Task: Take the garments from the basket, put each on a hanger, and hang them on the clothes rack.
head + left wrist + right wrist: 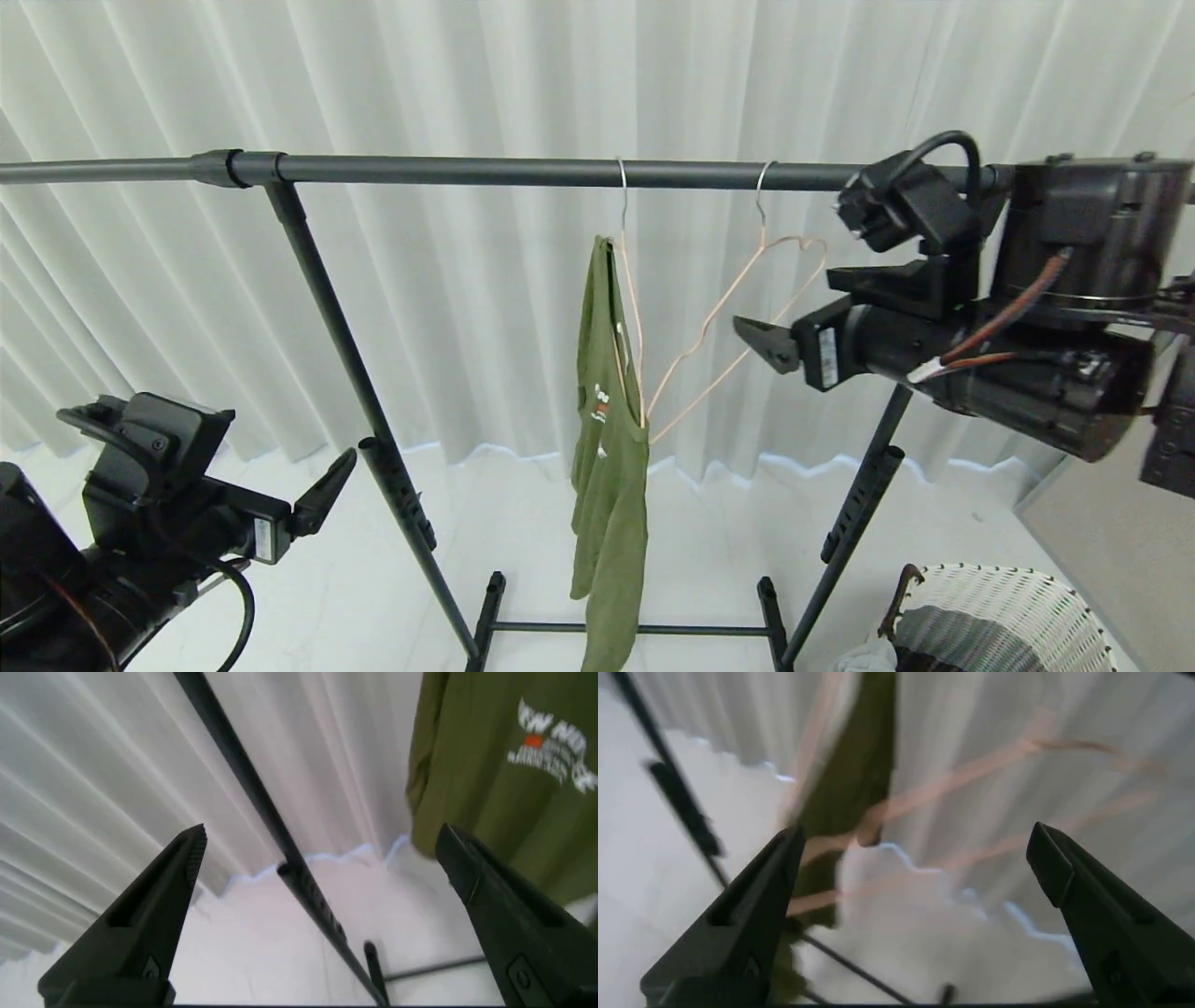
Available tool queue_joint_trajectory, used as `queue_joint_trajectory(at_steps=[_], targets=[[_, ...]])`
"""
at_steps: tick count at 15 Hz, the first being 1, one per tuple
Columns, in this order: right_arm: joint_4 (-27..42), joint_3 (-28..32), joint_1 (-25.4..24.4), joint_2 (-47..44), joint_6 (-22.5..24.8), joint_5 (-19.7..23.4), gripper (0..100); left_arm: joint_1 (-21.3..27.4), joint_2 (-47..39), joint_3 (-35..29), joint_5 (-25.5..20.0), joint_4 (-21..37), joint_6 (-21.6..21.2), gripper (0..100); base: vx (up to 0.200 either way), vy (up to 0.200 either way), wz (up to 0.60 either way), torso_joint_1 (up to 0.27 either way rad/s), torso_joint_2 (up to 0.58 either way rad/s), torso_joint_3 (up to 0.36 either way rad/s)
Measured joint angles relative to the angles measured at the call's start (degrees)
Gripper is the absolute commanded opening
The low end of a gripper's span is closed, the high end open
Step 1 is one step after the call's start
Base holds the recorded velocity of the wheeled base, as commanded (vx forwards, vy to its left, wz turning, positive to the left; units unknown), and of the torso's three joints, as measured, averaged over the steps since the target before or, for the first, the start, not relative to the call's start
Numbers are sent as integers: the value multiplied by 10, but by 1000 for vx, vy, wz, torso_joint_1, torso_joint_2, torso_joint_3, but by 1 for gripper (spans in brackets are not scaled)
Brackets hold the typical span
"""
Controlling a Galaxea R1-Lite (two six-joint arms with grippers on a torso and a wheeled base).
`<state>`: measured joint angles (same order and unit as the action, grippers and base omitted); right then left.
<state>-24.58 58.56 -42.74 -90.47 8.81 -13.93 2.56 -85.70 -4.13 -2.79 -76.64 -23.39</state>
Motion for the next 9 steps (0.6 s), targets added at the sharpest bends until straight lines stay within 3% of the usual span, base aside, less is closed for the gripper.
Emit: queue_joint_trajectory(at_steps=[3, 8, 9], targets=[[-3, -84, 102, 76, 66, -2, 100, -2, -8, 5, 0, -1, 0, 100, 0, 0, 0, 0, 0, 0], [-8, -184, 242, 151, 113, -6, 100, -6, -11, 8, 11, -1, -4, 100, 0, 0, 0, 0, 0, 0], [-13, -196, 266, 159, 120, -6, 100, -6, -11, 8, 25, -1, -4, 100, -200, 0, 0, -2, 2, 2]])
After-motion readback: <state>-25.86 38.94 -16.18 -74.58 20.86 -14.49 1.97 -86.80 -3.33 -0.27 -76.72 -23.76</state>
